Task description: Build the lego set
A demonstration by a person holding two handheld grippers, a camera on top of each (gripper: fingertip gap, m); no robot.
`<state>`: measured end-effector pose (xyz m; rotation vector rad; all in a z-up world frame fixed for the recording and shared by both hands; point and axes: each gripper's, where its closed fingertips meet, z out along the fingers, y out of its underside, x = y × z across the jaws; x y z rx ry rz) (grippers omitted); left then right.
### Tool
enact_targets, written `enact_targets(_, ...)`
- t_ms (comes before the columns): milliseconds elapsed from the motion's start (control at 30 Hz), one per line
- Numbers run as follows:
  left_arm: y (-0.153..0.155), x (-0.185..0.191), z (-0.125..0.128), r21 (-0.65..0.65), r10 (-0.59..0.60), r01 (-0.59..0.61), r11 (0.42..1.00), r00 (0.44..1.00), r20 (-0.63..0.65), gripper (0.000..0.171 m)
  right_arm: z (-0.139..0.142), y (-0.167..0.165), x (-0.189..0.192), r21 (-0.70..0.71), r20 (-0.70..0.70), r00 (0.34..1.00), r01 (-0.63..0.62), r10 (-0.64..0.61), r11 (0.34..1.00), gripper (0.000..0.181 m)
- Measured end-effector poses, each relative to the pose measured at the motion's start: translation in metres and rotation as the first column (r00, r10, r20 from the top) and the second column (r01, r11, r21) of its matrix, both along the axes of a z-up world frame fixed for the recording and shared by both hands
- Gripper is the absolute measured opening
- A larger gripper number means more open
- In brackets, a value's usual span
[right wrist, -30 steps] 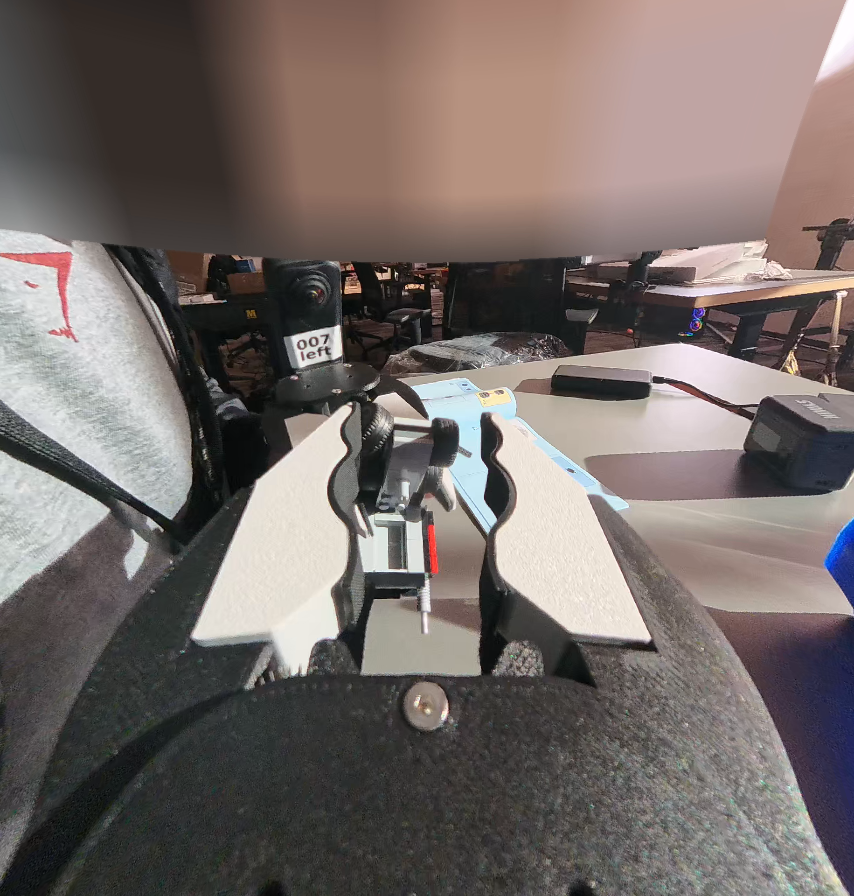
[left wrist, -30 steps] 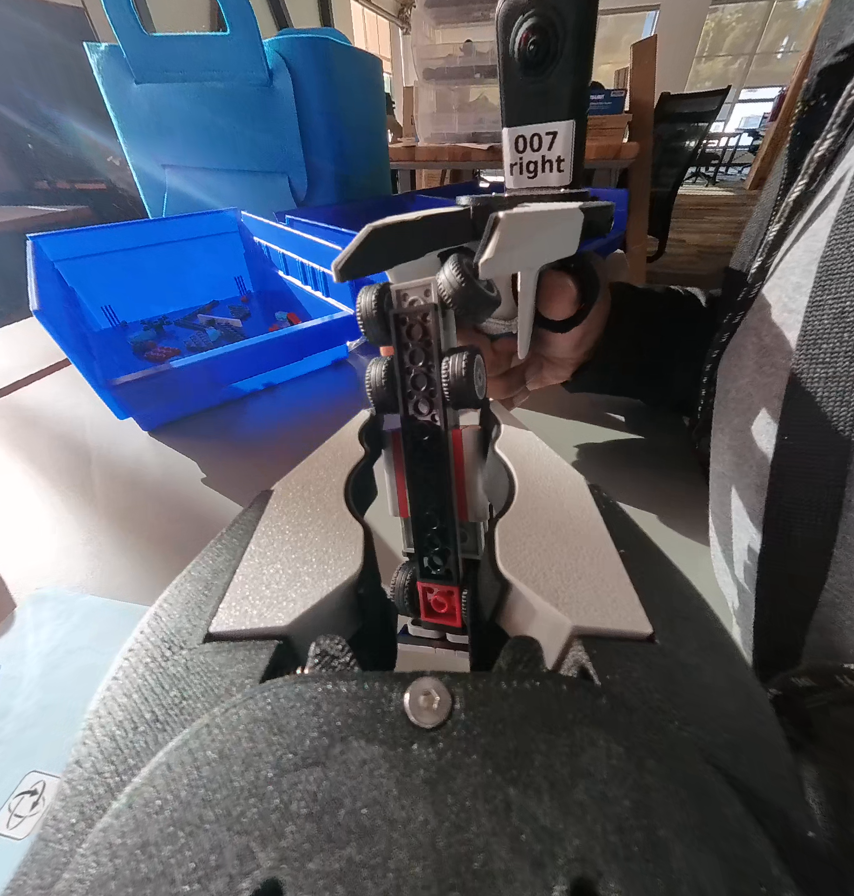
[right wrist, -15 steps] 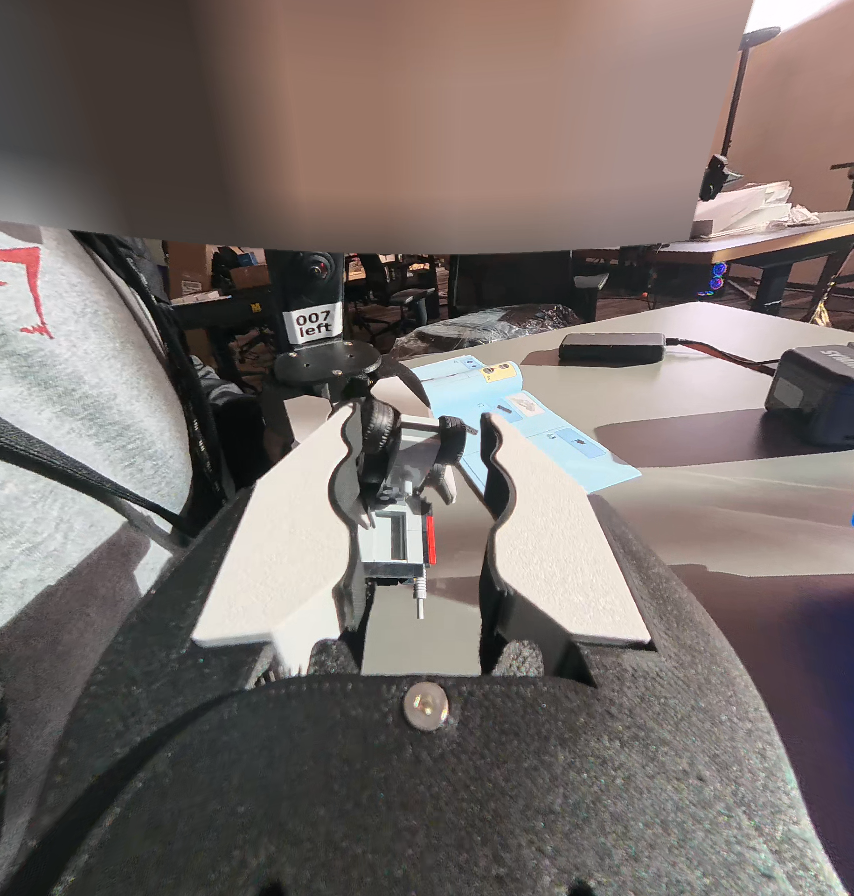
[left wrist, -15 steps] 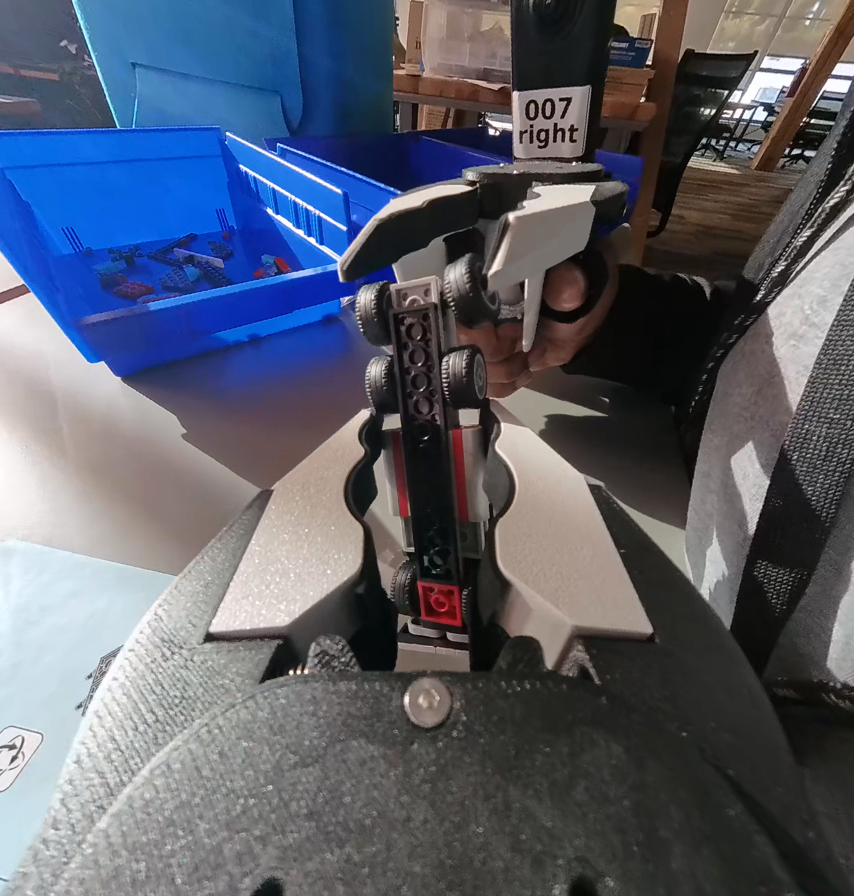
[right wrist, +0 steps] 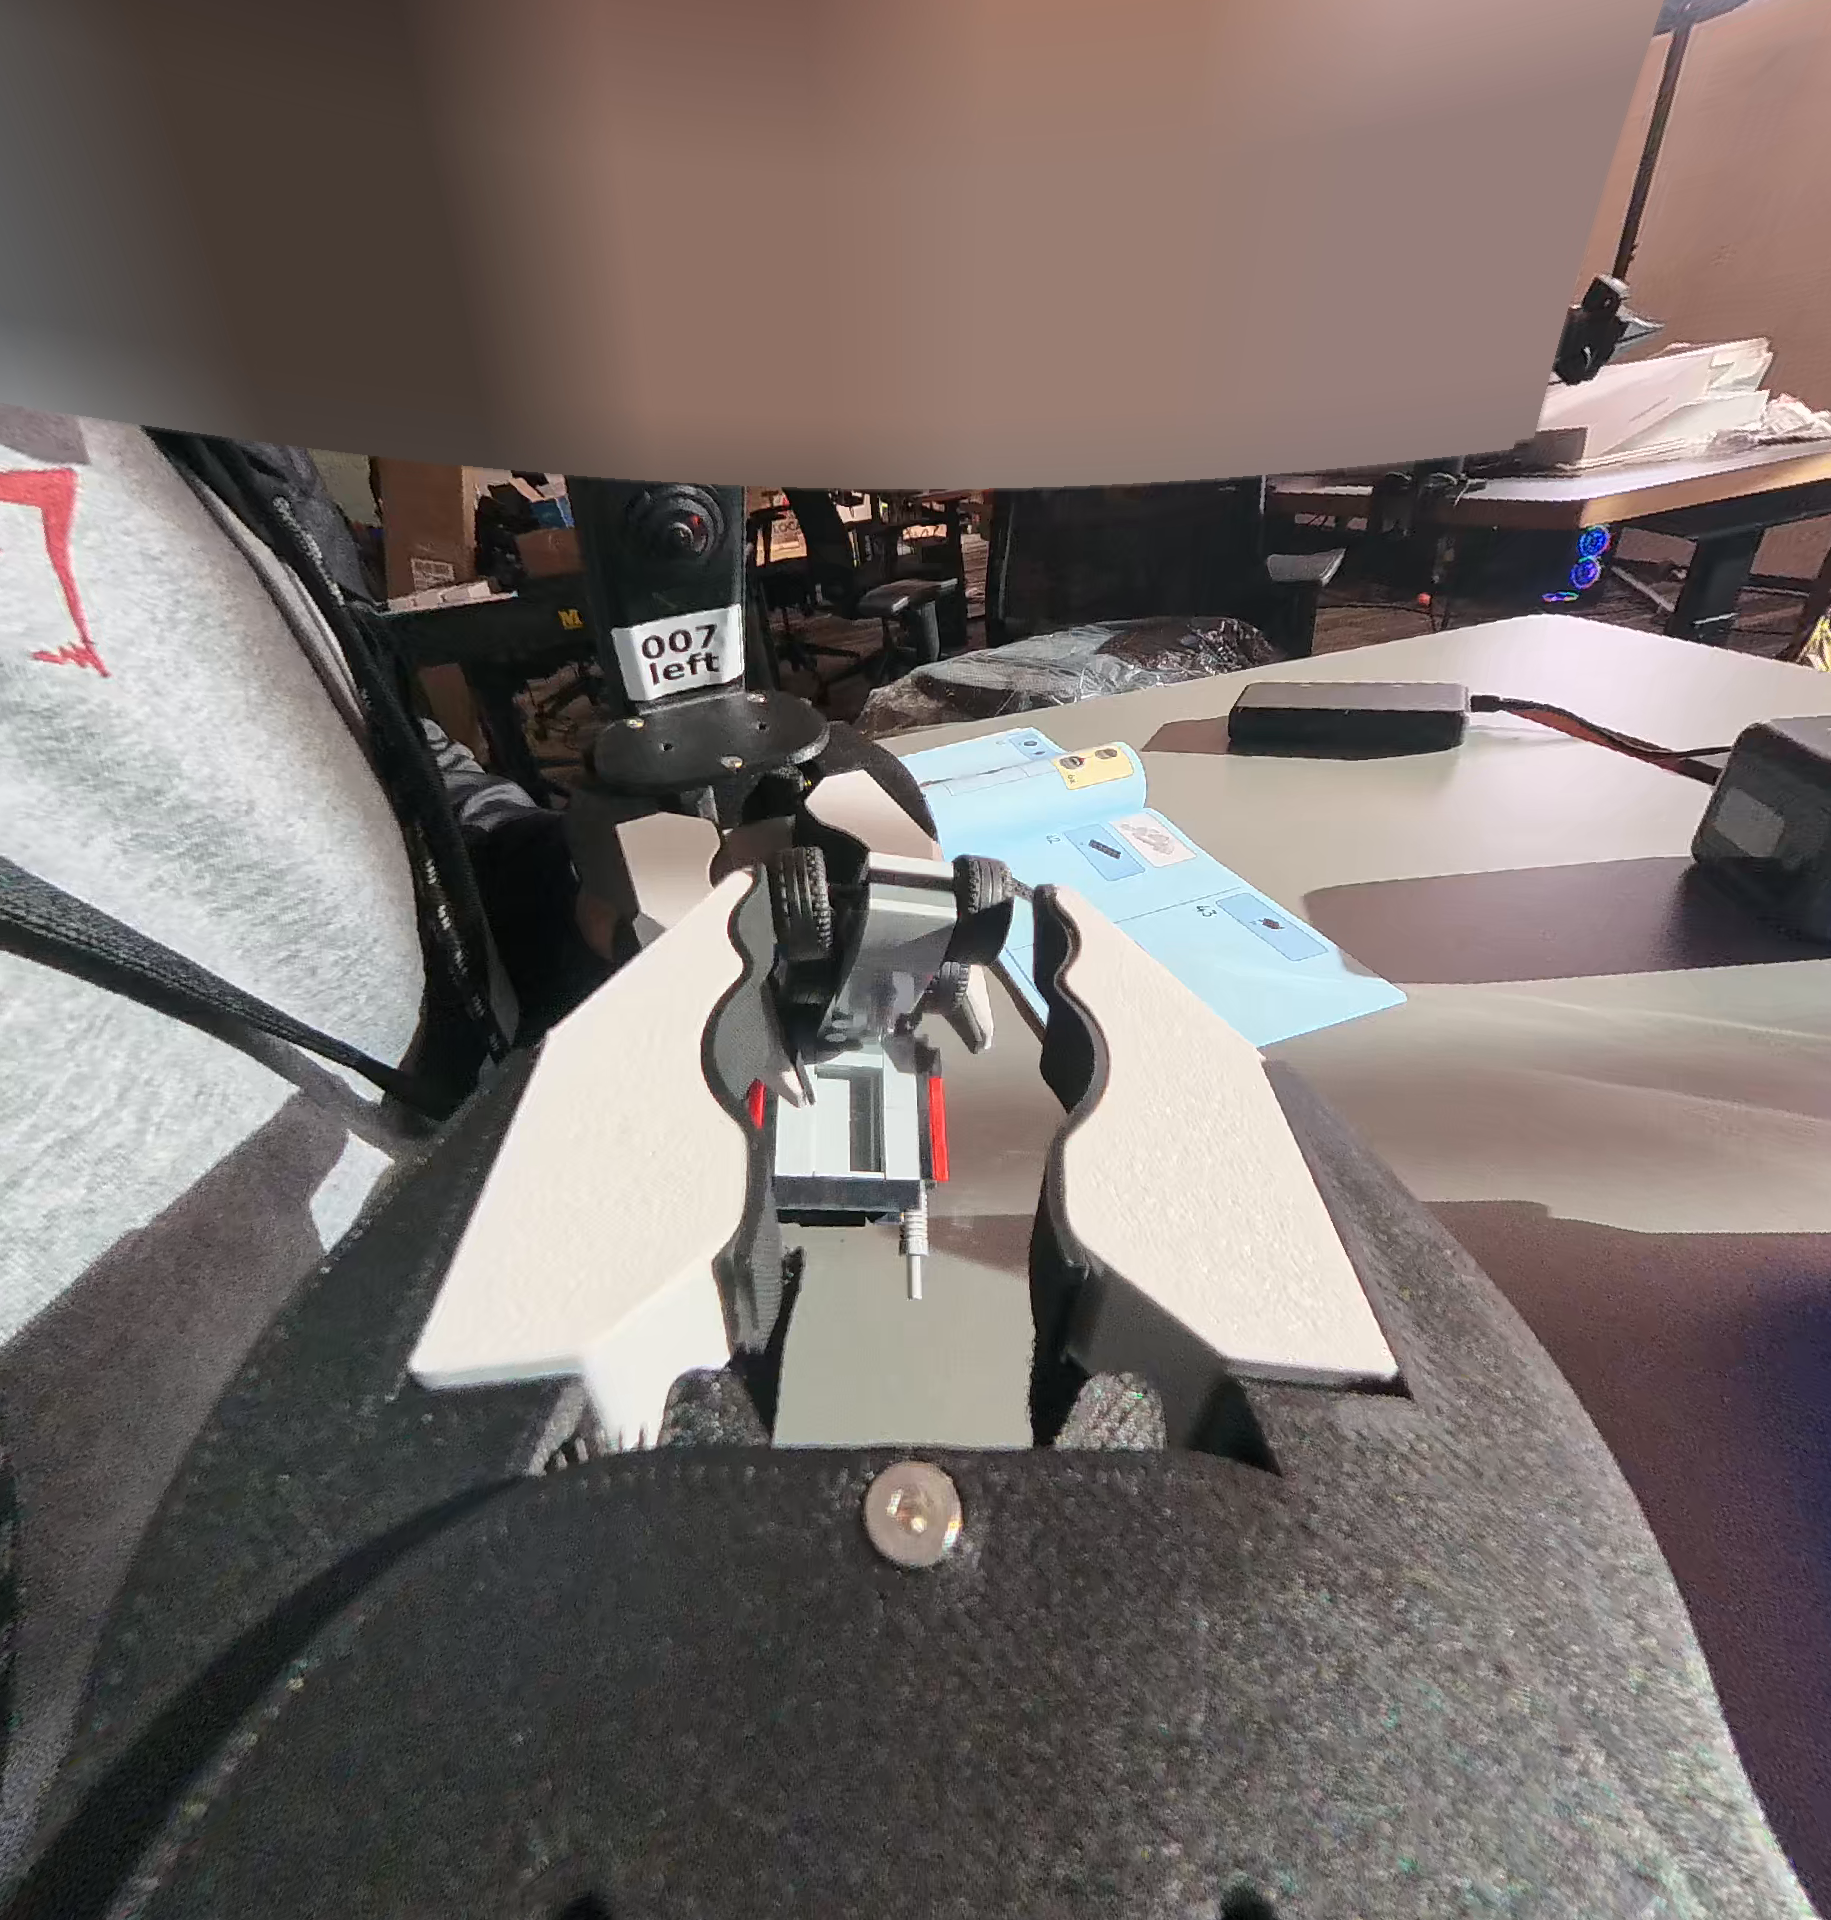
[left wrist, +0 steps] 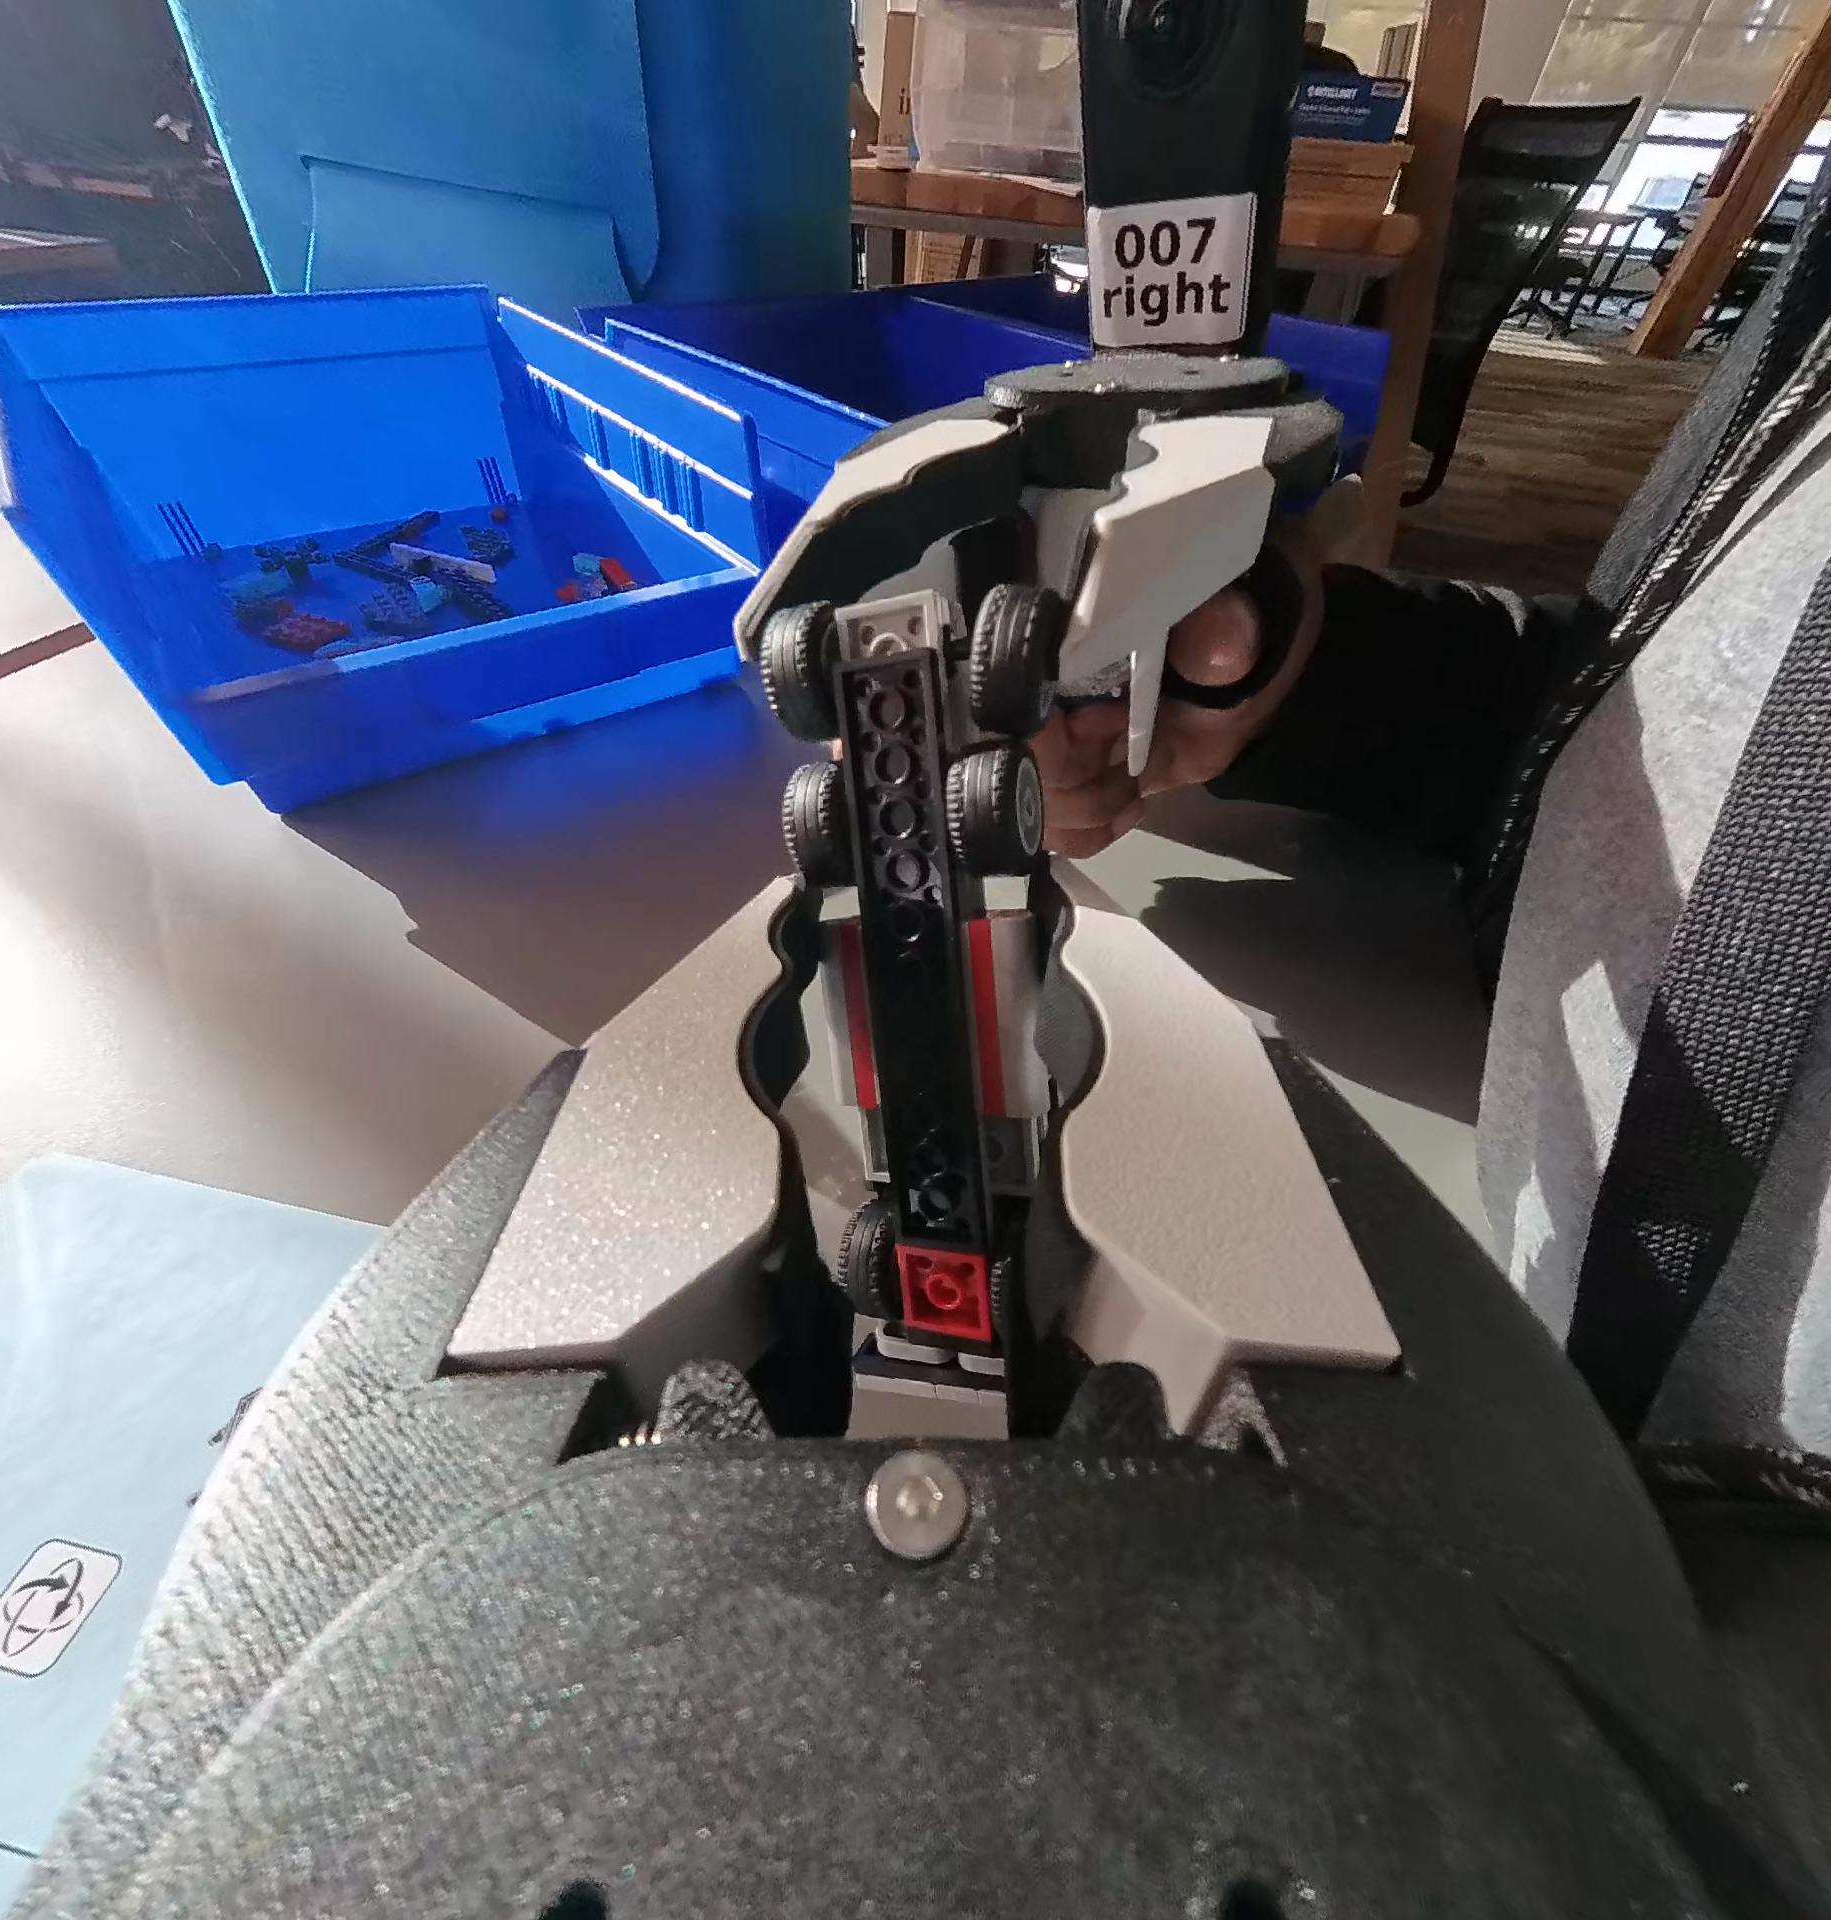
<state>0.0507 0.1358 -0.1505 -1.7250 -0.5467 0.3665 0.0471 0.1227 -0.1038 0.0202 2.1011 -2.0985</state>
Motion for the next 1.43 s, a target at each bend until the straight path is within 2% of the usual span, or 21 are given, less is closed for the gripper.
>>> enact_targets(400,0.000,0.001,0.000,-0.013,0.002,-0.002,1.000,1.000,-0.030,0.041,0.002,0.001,0.001,-0.025,-0.022,1.000,-0.004,0.004,1.000,0.052)
enact_targets(767,-0.001,0.002,0.001,-0.052,-0.002,-0.004,0.999,0.995,-0.101,0.041,0.002,0.000,0.008,-0.035,0.018,0.998,-0.065,0.066,0.997,0.047)
enact_targets(1133,-0.005,0.001,-0.002,-0.107,0.018,-0.033,0.994,0.990,-0.142,0.041,-0.003,-0.003,0.008,-0.038,0.101,0.992,-0.071,0.075,0.997,0.048)
enact_targets(1433,-0.007,0.002,-0.002,-0.133,0.031,-0.055,0.990,0.984,-0.176,0.041,-0.004,-0.004,0.009,-0.031,0.116,0.991,-0.071,0.074,0.997,0.049)
